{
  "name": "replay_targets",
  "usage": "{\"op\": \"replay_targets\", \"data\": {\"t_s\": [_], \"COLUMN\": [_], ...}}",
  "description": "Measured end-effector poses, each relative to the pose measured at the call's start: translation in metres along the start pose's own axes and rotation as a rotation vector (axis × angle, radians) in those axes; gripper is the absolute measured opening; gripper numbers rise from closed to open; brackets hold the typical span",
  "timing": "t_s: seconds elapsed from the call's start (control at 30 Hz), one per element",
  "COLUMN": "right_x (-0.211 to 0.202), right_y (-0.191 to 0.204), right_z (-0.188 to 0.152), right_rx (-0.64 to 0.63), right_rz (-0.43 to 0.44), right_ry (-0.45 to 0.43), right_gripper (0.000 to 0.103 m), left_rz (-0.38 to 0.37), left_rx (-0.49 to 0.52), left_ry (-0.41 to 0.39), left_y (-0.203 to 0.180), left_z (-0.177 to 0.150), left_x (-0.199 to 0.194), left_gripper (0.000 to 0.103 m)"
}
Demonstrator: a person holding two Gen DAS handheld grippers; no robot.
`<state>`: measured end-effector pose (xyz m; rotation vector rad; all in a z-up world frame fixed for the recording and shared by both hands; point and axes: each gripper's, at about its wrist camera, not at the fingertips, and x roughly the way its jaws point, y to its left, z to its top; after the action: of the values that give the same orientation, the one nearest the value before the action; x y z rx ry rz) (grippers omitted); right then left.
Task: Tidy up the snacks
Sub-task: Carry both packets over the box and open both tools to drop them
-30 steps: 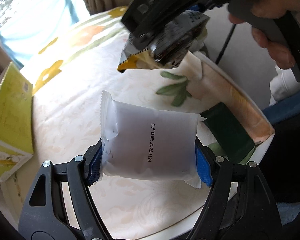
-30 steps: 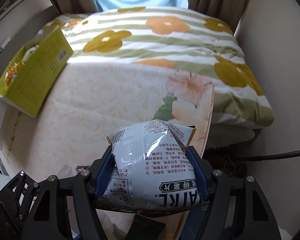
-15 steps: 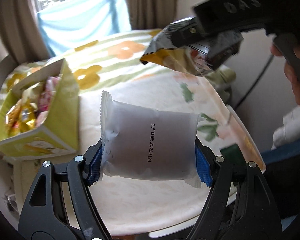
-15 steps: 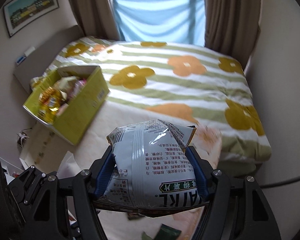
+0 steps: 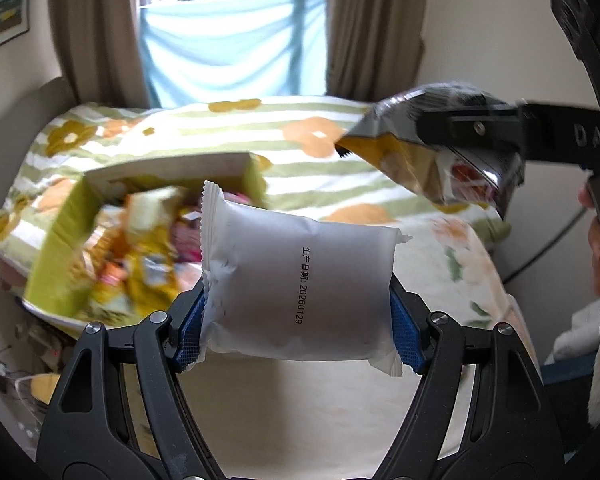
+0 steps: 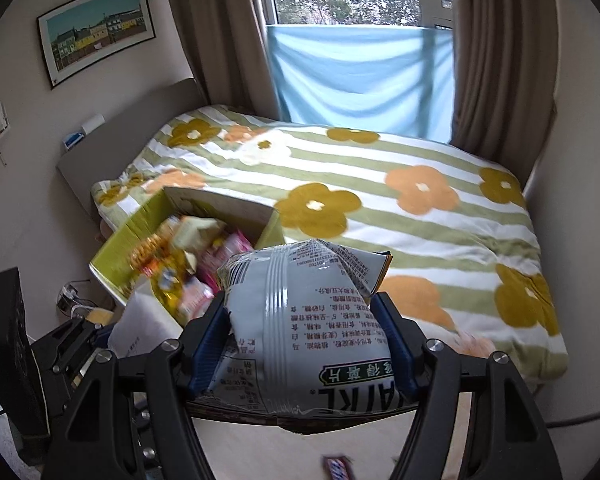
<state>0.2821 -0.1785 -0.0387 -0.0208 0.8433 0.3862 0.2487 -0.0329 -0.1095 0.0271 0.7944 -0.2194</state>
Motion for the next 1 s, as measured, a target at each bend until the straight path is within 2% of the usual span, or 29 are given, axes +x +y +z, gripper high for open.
{"op": "replay_targets", "data": {"t_s": [0.2,0.47,0.73,0.83,0.87,0.9,0.93,1.0], "right_x": [0.041,0.103,0.144,0.153,0.155,0.157,0.159,0.162], "right_y": [0.051,0.102,0.107,0.1,0.1,0.097,0.096,0.094], "right_z": [0.034,0.052,0.044,0.04,0.04,0.039,0.039,0.037], "right_rx": [-0.012,0.019,0.117,0.152,0.159,0.169,0.176,0.195], "right_rz": [0.045,0.074,0.033,0.012,0.009,0.003,0.001,0.003], "right_ry": [0.0,0.058,0.127,0.151,0.153,0.156,0.158,0.156], "right_gripper": [0.066,0.066,0.066,0.066,0.066,0.066,0.066,0.066], "left_rz": [0.035,0.037,-0.007,-0.014,-0.007,0.005,0.025,0.054], "left_rx": [-0.043,-0.082,-0.044,-0.039,-0.032,-0.024,-0.017,-0.013], "left_ry": [0.012,0.109,0.176,0.188,0.19,0.183,0.172,0.159], "left_y": [0.078,0.173,0.205,0.209,0.209,0.209,0.208,0.21], "left_z": [0.025,0.041,0.052,0.054,0.056,0.057,0.057,0.056], "left_x": [0.009,0.048,0.089,0.098,0.101,0.1,0.098,0.093], "left_gripper": [0.073,0.073,0.073,0.079,0.085,0.096,0.102,0.103]}}
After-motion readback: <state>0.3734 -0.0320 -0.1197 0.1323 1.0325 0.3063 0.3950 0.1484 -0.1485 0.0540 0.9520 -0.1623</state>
